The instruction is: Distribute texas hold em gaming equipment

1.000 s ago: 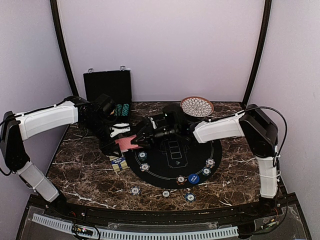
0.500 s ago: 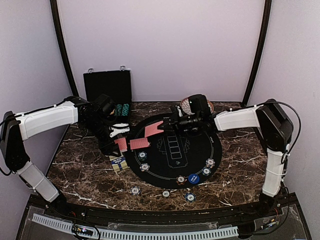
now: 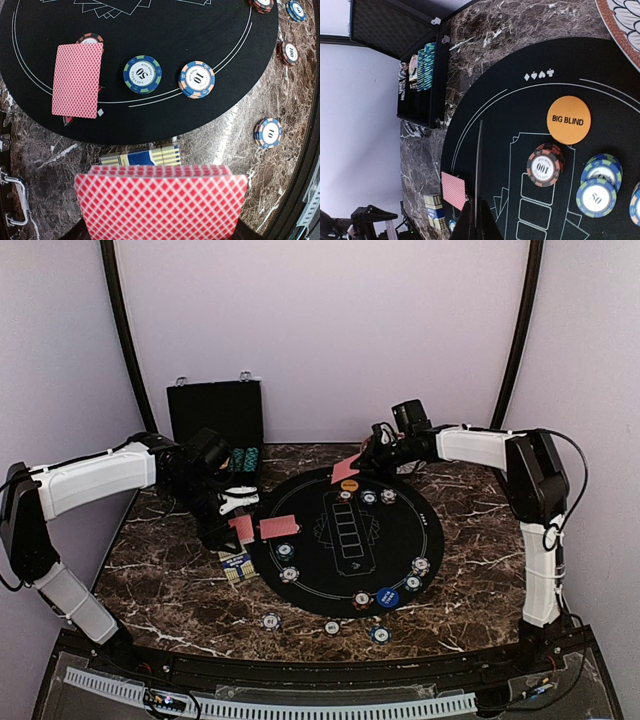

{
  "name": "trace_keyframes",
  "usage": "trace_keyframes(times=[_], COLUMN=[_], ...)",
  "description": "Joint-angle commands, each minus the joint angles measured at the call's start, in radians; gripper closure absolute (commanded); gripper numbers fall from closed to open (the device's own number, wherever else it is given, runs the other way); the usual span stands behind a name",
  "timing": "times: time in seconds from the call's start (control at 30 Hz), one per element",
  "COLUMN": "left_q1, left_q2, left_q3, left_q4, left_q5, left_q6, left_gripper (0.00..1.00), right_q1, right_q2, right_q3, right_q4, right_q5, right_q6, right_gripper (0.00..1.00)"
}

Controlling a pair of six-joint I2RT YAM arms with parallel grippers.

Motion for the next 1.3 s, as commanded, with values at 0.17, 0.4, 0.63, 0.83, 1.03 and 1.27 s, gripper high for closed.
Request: trace_keyframes(times=[0.17,0.4,0.63,0.83,1.03,1.27], left_q1=[0.006,0.006,0.007,0.006,0.006,0.006], left_q2=[-0.037,-0.038,-0.033,-0.035,-0.038,-0.036], left_q3=[-0.012,-0.012,-0.011,-0.011,-0.011,-0.01], left_q4=[-0.018,-0.019,-0.023,-0.026,-0.028,-0.03], left_q5=[0.016,0.017,0.021,0.021,0.019,0.024], left_q6=[0.005,0.003,0.002,0.002,0.001,0.001], left_gripper=[0.86,0.86,0.86,0.86,0.86,0.86], right_q1=[0.0,0.0,-0.002,-0.005,-0.009,-0.012], right_q2=[0.168,0.225,0.24,0.282,0.317,0.313], right_q3=[0.173,0.234,0.254,0.326,0.371,0.4], right_q4=[-0.105,-0.118,-0.14,-0.174,-0.183,-0.243], right_q5=[0.044,0.039,0.051,0.051,0.04,0.107], right_q6=[-0.045,-0.045,-0.062,-0.071,-0.07,-0.128], right_gripper=[1.0,1.0,0.92,0.92,0.95,0.76])
